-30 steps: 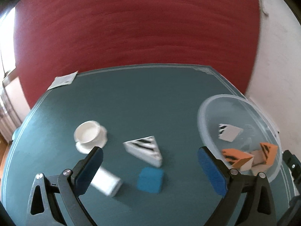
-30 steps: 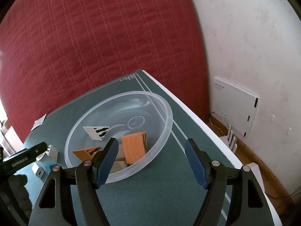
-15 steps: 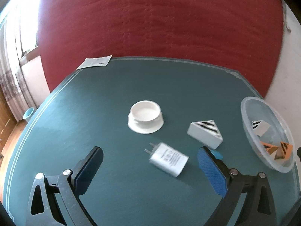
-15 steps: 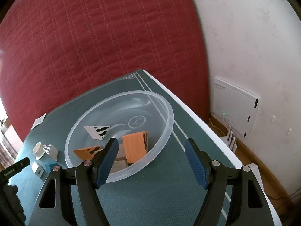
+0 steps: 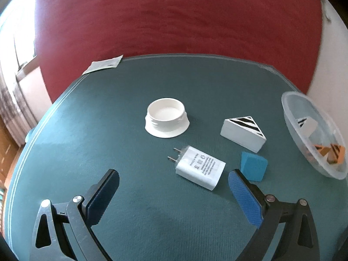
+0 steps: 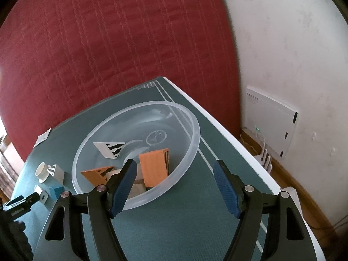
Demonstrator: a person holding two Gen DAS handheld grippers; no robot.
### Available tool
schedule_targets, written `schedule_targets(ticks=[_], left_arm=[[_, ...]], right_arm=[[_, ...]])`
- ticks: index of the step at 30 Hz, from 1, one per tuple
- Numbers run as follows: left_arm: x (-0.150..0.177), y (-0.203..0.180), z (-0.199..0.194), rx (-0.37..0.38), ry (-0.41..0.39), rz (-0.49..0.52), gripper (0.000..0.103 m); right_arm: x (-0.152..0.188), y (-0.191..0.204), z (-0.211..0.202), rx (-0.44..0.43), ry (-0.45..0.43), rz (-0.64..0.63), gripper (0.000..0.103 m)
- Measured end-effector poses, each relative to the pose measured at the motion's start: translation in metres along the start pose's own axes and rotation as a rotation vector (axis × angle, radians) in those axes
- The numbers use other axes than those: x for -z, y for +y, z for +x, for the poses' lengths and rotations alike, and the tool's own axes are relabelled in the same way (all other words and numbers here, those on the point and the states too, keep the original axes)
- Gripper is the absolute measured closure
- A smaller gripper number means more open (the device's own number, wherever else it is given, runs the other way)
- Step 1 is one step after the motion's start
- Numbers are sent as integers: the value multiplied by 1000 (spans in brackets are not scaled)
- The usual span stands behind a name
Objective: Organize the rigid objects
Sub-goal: 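Move the open left gripper to the white charger plug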
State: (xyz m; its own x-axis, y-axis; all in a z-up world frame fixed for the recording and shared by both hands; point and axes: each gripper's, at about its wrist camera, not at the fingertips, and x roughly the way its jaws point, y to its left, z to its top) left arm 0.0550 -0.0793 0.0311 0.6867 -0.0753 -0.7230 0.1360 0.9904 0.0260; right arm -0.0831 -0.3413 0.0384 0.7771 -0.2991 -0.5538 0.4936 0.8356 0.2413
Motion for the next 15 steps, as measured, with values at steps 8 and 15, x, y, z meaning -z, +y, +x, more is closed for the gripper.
schedule_targets(ticks=[8, 15], left_arm=[[-8, -3, 16, 24, 42, 40, 1], [-13, -1, 31, 81, 86, 57, 18]], right_arm=[[-2, -2, 2, -2, 4, -8, 29], [2, 5, -2, 1, -9, -52, 29]])
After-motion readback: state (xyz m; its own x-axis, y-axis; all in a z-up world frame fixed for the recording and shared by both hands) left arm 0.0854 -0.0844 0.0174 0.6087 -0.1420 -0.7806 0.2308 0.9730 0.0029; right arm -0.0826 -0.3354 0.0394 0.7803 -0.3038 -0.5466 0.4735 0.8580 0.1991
